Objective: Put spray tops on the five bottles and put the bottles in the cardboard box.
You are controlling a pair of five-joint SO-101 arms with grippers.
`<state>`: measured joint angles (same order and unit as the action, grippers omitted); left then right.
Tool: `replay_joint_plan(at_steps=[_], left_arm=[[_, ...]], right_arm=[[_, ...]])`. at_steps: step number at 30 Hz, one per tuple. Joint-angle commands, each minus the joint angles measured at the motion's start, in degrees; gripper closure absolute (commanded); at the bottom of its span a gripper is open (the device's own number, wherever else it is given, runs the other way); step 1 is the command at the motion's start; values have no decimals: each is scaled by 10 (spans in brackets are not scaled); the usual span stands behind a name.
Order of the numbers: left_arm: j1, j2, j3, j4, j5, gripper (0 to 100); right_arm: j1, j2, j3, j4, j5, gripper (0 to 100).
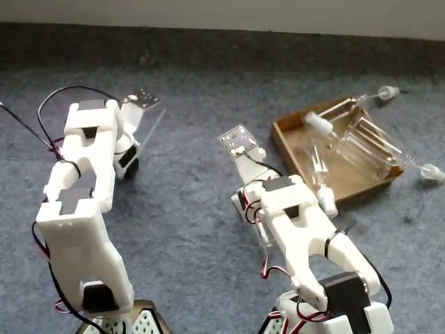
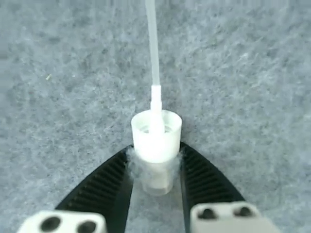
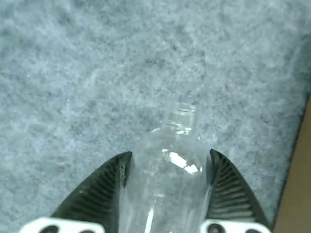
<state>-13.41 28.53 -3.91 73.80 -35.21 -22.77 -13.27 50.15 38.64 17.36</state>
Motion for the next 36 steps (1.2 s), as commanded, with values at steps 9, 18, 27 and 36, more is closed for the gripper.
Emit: replay_joint_plan(at_steps=[9,18,27,36], left_arm=[[26,-133,-119,153,-102,989],[36,-138,-103,237,-461,989],[56,-32,-87,164,-579,988],[54,43,-149,181,-577,878]], right_arm=[[-5,-8,0,-7,-4,874],[-4,-7,0,-8,-4,874],[-3,-7,0,-21,-4,874],[-2,-6,3,-39,-4,874]])
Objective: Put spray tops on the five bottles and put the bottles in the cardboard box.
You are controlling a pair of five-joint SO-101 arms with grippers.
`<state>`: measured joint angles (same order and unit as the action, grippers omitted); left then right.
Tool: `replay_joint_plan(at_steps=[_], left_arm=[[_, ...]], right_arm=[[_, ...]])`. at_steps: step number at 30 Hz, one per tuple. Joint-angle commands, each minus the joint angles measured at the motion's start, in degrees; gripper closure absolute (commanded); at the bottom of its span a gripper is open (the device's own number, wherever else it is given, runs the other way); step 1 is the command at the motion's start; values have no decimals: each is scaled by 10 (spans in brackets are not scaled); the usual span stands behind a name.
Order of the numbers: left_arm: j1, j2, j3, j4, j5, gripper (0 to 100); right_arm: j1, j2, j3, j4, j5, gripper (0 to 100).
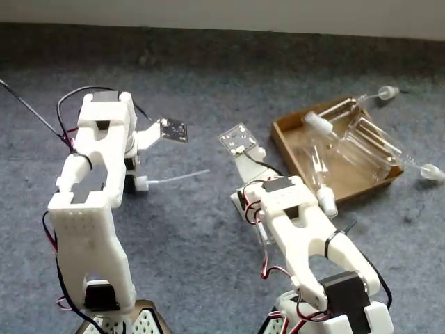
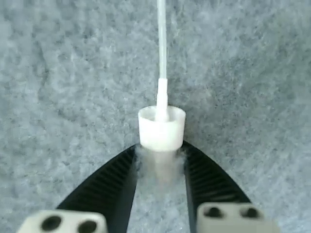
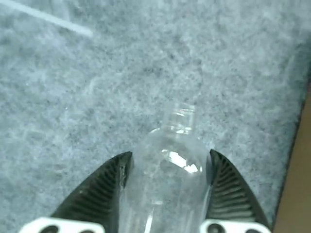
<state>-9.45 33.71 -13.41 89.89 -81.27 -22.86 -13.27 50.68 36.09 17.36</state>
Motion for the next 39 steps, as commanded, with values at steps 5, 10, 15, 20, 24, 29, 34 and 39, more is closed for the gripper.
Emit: replay_joint_plan(at_steps=[5,10,15,20,24,29,34,39], left_arm=[[18,-9,-114,62,-97,878],[20,-9,-178,65,40,878],[20,-9,-210,65,369,878],[16,-10,-211,74,708,878],[19,-10,-209,106,873,878],[20,-12,-208,109,954,878],[20,-78,-167,110,1041,878],[29,-177,-59,107,1111,875]], right_arm=[[-1,-6,-2,-14,-4,874],[-1,-6,-2,-14,-4,874],[-1,-7,-2,-14,-4,874],[-1,-7,-2,-14,-4,874],[-1,-7,-2,-14,-4,874],[-1,-7,-2,-14,-4,874],[-1,-7,-2,-14,-4,874],[-1,-7,-2,-14,-4,874]])
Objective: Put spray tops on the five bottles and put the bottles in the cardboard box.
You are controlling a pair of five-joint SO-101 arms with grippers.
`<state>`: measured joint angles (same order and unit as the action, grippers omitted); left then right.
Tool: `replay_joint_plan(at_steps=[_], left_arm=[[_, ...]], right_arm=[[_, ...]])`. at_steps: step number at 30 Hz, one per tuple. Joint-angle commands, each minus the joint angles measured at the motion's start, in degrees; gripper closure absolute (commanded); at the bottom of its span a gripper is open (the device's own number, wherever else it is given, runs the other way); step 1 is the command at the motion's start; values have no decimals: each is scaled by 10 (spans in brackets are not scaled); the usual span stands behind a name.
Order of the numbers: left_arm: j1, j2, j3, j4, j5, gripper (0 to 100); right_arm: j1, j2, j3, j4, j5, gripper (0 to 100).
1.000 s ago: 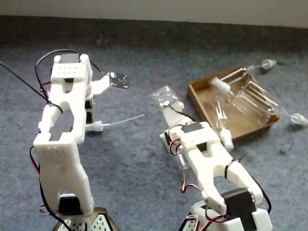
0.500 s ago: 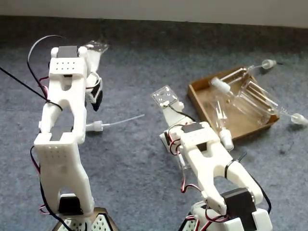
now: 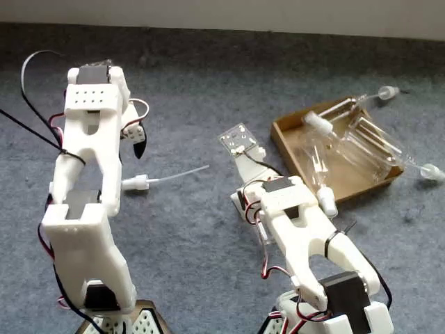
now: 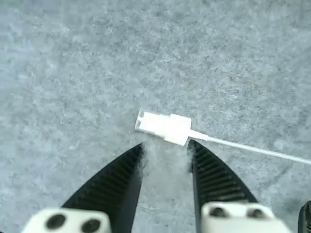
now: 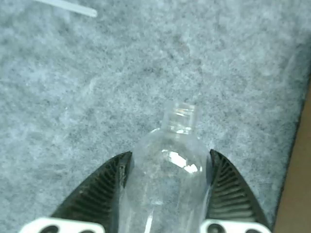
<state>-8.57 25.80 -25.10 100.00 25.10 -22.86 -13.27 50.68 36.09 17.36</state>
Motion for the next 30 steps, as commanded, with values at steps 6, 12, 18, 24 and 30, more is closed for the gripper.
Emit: replay_joint_plan(at_steps=[6,12,18,24,30], left_arm=[[20,-101,153,-7,139,873],[20,-18,168,-60,235,800],[20,9,171,-69,307,527],[20,12,174,-69,359,459],[9,12,175,-73,379,459]], right_arm=[[-1,-6,-2,-14,-4,874],[-1,-6,-2,-14,-4,874],[-1,-6,-2,-14,-4,874],[-1,-6,-2,-14,-4,874],[-1,-6,-2,-14,-4,874]])
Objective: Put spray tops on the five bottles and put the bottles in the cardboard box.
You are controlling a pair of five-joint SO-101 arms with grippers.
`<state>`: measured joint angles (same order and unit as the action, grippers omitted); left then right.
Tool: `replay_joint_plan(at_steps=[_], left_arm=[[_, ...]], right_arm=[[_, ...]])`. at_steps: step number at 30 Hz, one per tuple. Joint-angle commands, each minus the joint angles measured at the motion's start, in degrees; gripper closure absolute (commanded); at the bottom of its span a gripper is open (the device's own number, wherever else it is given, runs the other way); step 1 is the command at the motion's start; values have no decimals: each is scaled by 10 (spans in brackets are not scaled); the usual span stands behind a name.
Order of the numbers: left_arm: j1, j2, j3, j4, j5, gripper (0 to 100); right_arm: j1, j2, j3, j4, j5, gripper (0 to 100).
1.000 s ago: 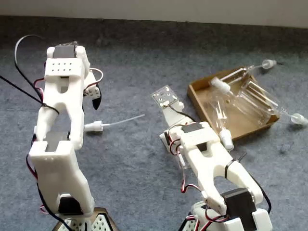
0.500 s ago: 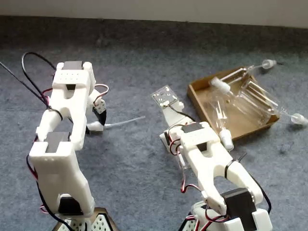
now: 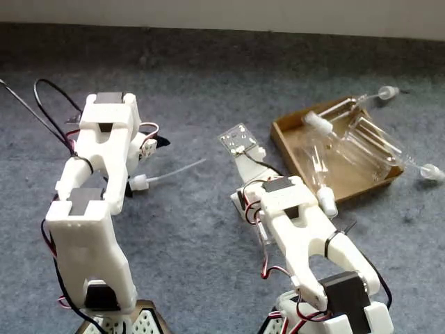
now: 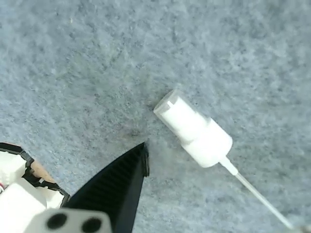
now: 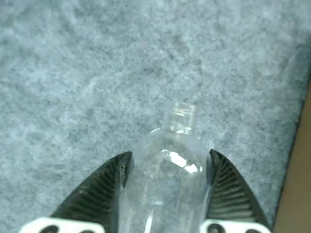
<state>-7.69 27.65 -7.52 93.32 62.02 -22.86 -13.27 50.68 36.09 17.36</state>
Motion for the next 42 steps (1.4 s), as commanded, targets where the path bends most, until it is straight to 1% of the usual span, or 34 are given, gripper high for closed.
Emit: replay_joint_plan(at_steps=[1,9,13,21,26,28,31,38,40,41,42], left_arm=[[-4,-6,-1,-6,10,459],[-15,-5,-1,-7,9,459],[-19,-2,0,-34,9,459],[-19,72,-7,-39,9,459],[-19,79,-33,-35,10,473],[-19,78,-48,-34,8,527],[-18,80,-66,-34,-9,655],[-14,82,-101,-35,-127,901],[-14,82,-116,-34,-171,970],[-14,82,-124,-34,-197,996],[-14,82,-131,-34,-226,996]], right_arm=[[-1,-6,-2,-14,-4,874],[-1,-6,-2,-14,-4,874],[-1,-6,-2,-14,-4,874],[-1,-6,-2,-14,-4,874],[-1,-6,-2,-14,-4,874],[-1,-6,-2,-14,-4,874],[-1,-6,-2,-14,-4,874],[-1,-6,-2,-14,-4,874],[-1,-6,-2,-14,-4,874],[-1,-6,-2,-14,-4,874],[-1,-6,-2,-14,-4,874]])
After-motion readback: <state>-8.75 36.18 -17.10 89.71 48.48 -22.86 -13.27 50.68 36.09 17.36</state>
